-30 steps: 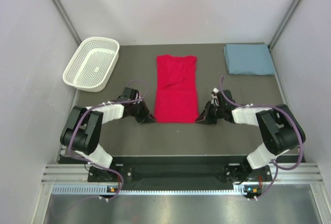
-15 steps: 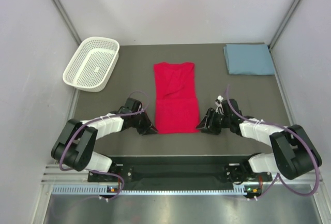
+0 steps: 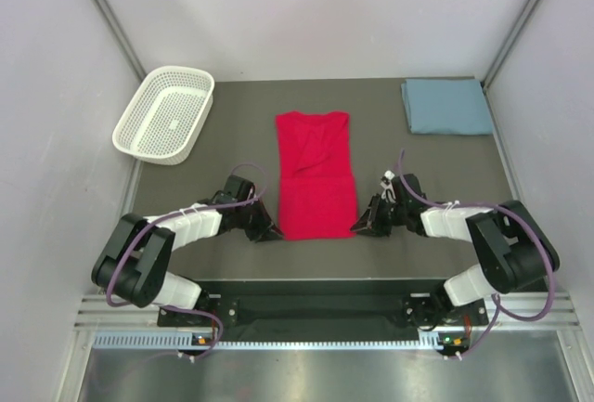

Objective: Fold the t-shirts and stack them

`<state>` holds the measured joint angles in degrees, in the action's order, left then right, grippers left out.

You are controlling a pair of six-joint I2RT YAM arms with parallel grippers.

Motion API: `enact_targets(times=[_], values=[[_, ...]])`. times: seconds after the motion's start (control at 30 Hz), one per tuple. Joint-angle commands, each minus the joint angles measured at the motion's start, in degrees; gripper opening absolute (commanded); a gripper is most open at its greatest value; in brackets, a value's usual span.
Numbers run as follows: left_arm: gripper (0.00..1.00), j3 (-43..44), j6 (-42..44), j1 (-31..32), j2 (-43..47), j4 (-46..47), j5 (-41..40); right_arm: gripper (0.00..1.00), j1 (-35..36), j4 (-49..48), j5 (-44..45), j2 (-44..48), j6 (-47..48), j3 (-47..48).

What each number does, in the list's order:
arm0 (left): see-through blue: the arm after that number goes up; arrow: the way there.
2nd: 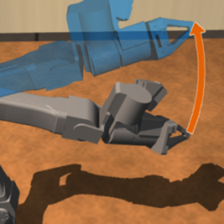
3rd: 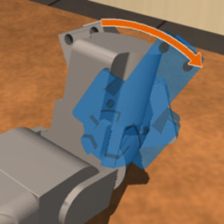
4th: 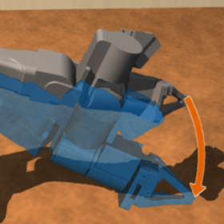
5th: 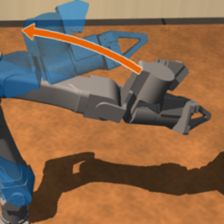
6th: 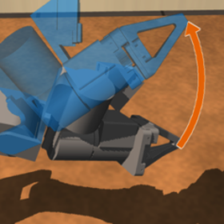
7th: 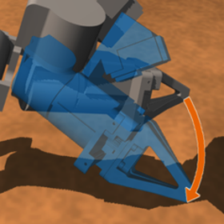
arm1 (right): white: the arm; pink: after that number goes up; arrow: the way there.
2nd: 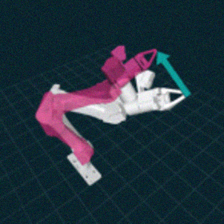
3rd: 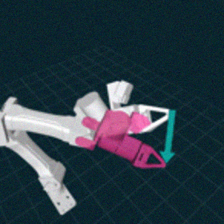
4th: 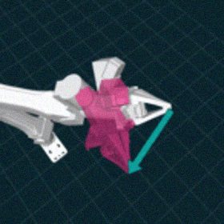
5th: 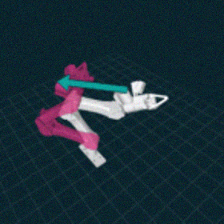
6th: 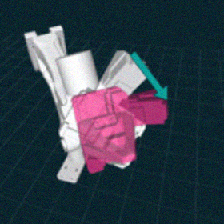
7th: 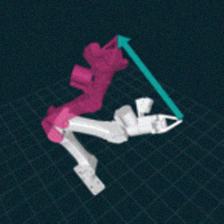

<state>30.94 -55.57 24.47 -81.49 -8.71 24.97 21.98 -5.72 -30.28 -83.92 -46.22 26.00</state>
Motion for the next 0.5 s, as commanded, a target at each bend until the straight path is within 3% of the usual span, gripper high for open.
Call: enact_targets(times=[0.0,0.03,0.23,0.47], values=[[0.0,0.6,0.8,0.2,1.0,1.2,0.3,0.09,0.4,2.3,6.2,-3.2,2.9,-1.7],[0.0,0.6,1.0,0.2,1.4,0.9,0.3,0.0,0.5,2.8,6.2,-2.8,3.3,-1.6],[0.0,-1.5,1.4,0.4,7.1,-0.3,1.4,0.0,2.5,8.3,4.4,3.0,6.4,-2.2],[0.0,-5.0,-2.5,2.2,19.3,-5.3,1.1,0.0,7.1,16.4,4.8,17.1,3.4,-5.2]])
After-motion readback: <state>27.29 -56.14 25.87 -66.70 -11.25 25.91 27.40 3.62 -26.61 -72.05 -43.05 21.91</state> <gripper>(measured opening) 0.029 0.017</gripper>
